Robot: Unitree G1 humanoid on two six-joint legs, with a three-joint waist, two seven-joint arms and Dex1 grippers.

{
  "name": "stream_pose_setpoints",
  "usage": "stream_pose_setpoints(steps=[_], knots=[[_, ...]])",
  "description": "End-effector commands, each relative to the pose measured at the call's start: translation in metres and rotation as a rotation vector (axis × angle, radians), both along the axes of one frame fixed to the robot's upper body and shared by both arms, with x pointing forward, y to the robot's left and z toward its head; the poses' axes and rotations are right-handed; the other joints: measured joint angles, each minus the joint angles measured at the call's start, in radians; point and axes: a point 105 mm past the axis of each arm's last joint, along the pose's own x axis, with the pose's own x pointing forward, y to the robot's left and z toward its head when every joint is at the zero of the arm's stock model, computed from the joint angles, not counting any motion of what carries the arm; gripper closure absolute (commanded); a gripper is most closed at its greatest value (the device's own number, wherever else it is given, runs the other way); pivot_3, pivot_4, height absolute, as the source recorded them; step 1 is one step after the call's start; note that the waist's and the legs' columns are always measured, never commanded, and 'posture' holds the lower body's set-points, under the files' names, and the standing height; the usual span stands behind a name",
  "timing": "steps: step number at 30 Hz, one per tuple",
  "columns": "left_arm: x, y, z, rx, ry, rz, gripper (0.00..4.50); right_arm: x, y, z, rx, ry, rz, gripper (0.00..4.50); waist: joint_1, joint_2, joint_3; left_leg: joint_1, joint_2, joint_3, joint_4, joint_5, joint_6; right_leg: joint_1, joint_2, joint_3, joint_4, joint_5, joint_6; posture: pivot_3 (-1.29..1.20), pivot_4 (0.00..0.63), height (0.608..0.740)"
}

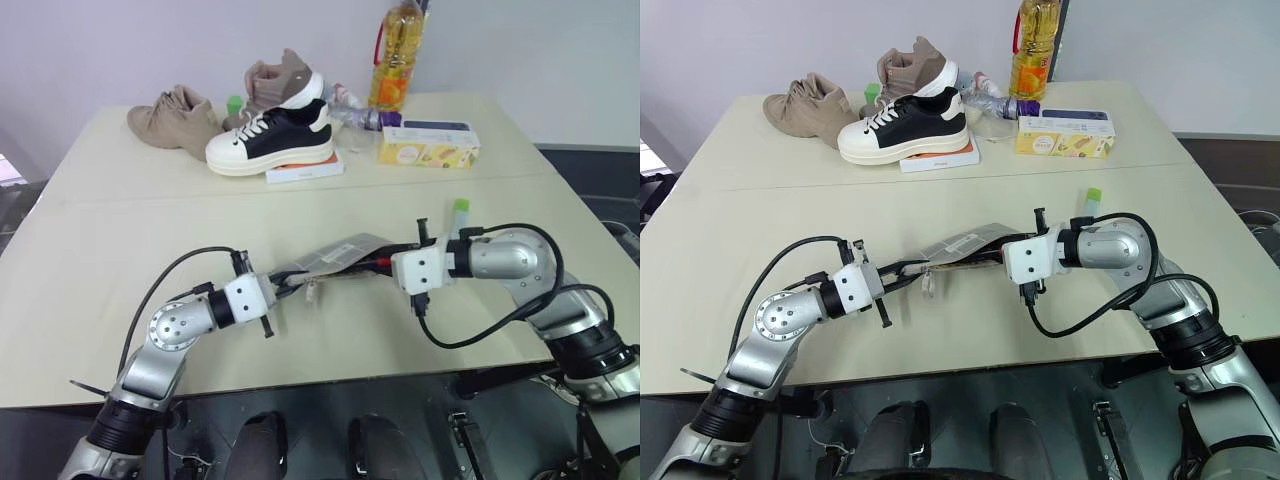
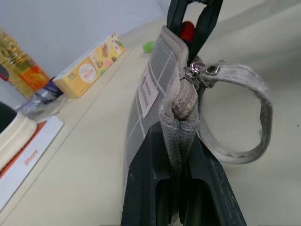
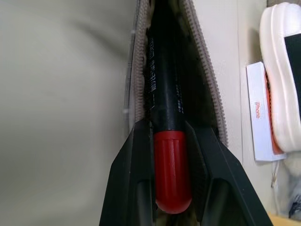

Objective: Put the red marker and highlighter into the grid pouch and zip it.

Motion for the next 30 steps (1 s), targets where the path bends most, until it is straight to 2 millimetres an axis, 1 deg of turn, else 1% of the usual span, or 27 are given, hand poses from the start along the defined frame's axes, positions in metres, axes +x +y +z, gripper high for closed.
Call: stream_pose_setpoints(steps=[1,3,4,8,10,12,13,14,15,16,18,19,21,23,27,29,30], knots=[[-0.002,-0.003,0.005,-0.023,-0.028,-0.005,4.5,0.002,0.0,0.023,0.093,-0.039,-0.034,2.14,0.0,0.0,0.0,0.0,0.0,0.0,0.0,0.0,0.0,0.0,0.0,0.0,0.0,0.0,0.0,0.0,0.15,0.74],[0.0,-0.001,0.003,-0.022,-0.03,0.02,4.5,0.003,-0.006,0.03,0.167,0.008,-0.084,1.07,0.0,0.0,0.0,0.0,0.0,0.0,0.0,0.0,0.0,0.0,0.0,0.0,0.0,0.0,0.0,0.0,0.15,0.74],[0.001,-0.001,0.002,-0.026,-0.031,0.033,4.5,0.001,-0.01,0.032,0.197,0.042,-0.105,0.7,0.0,0.0,0.0,0.0,0.0,0.0,0.0,0.0,0.0,0.0,0.0,0.0,0.0,0.0,0.0,0.0,0.15,0.74],[0.005,0.002,-0.002,-0.042,-0.031,0.095,4.5,0.0,-0.029,0.041,0.403,0.206,-0.225,0.7,0.001,0.0,0.0,0.0,0.0,-0.001,0.0,0.0,0.0,0.001,0.0,0.0,0.0,0.0,0.0,0.0,0.15,0.74],[0.008,0.002,-0.004,-0.047,-0.037,0.124,4.5,0.004,-0.041,0.044,0.502,0.253,-0.298,0.7,0.001,0.0,0.0,0.0,0.0,-0.003,0.0,0.0,0.0,0.001,0.0,0.0,0.0,0.0,-0.001,0.0,0.15,0.74],[0.012,0.002,-0.005,-0.055,-0.049,0.168,4.5,0.022,-0.063,0.045,0.635,0.267,-0.456,0.7,-0.001,0.0,0.0,0.001,0.0,-0.004,0.001,0.0,0.0,0.002,-0.001,0.0,0.0,0.001,-0.001,0.0,0.15,0.74],[0.015,0.003,-0.006,-0.065,-0.056,0.198,4.5,0.036,-0.082,0.04,0.722,0.288,-0.593,0.7,-0.003,0.0,0.0,0.002,0.001,-0.004,0.001,0.0,0.0,0.002,0.0,0.0,0.0,0.001,-0.002,0.0,0.15,0.74],[0.018,0.003,-0.006,-0.072,-0.063,0.225,4.5,0.047,-0.098,0.036,0.803,0.304,-0.708,0.43,-0.003,0.0,0.0,0.002,0.001,-0.004,0.001,0.0,0.0,0.002,0.0,0.0,0.0,0.001,-0.003,0.0,0.15,0.74],[0.02,0.003,-0.006,-0.079,-0.069,0.247,4.5,0.055,-0.109,0.029,0.865,0.327,-0.797,0.15,-0.003,0.0,0.0,0.003,0.001,-0.004,0.002,0.0,0.0,0.003,0.0,0.0,0.0,0.0,-0.006,0.0,0.15,0.74],[0.021,0.002,-0.005,-0.086,-0.074,0.26,4.5,0.059,-0.116,0.023,0.887,0.333,-0.863,0.04,-0.002,0.0,0.0,0.003,0.001,-0.004,0.002,0.0,0.0,0.003,0.0,0.0,0.0,0.001,-0.007,0.0,0.15,0.74],[0.024,0.0,-0.005,-0.096,-0.088,0.28,4.5,0.075,-0.14,0.009,0.921,0.263,-1.07,0.04,-0.003,0.0,0.0,0.003,0.001,-0.004,0.003,0.0,0.0,0.003,0.0,0.0,0.0,0.001,-0.007,0.0,0.15,0.74],[0.025,-0.001,-0.004,-0.101,-0.095,0.287,4.5,0.079,-0.147,0.003,0.937,0.255,-1.139,0.04,-0.004,0.0,0.0,0.003,0.001,-0.003,0.003,0.0,0.0,0.003,0.0,0.0,0.0,0.001,-0.007,0.0,0.15,0.74],[0.027,-0.003,-0.003,-0.11,-0.101,0.297,4.5,0.084,-0.152,-0.005,0.956,0.263,-1.206,0.04,-0.003,0.0,0.0,0.002,0.001,-0.002,0.003,0.0,0.0,0.002,0.0,0.002,0.0,0.001,-0.007,0.0,0.15,0.74],[0.028,-0.007,0.001,-0.139,-0.1,0.302,4.5,0.091,-0.156,-0.016,1.021,0.296,-1.293,0.04,-0.005,0.0,0.0,0.001,0.0,0.0,0.002,0.0,0.0,0.001,0.0,0.002,0.0,0.003,-0.004,0.0,0.15,0.74],[0.027,-0.011,0.002,-0.148,-0.099,0.299,4.5,0.099,-0.157,-0.033,1.057,0.332,-1.384,0.04,-0.004,0.0,0.0,0.001,0.001,0.002,0.0,0.0,0.0,0.0,0.002,0.003,0.0,0.004,-0.001,0.0,0.15,0.74],[0.027,-0.011,0.002,-0.147,-0.098,0.299,4.5,0.1,-0.159,-0.036,1.061,0.331,-1.408,0.56,-0.002,0.0,0.0,0.001,0.001,0.001,-0.001,0.0,0.0,0.0,0.002,0.003,0.0,0.004,-0.001,0.0,0.15,0.74],[0.027,-0.011,0.001,-0.148,-0.097,0.3,4.5,0.1,-0.159,-0.037,1.07,0.341,-1.409,0.93,-0.002,0.001,0.0,0.001,0.001,0.001,-0.001,0.0,0.0,0.0,0.002,0.003,0.0,0.004,-0.001,0.0,0.15,0.74]])
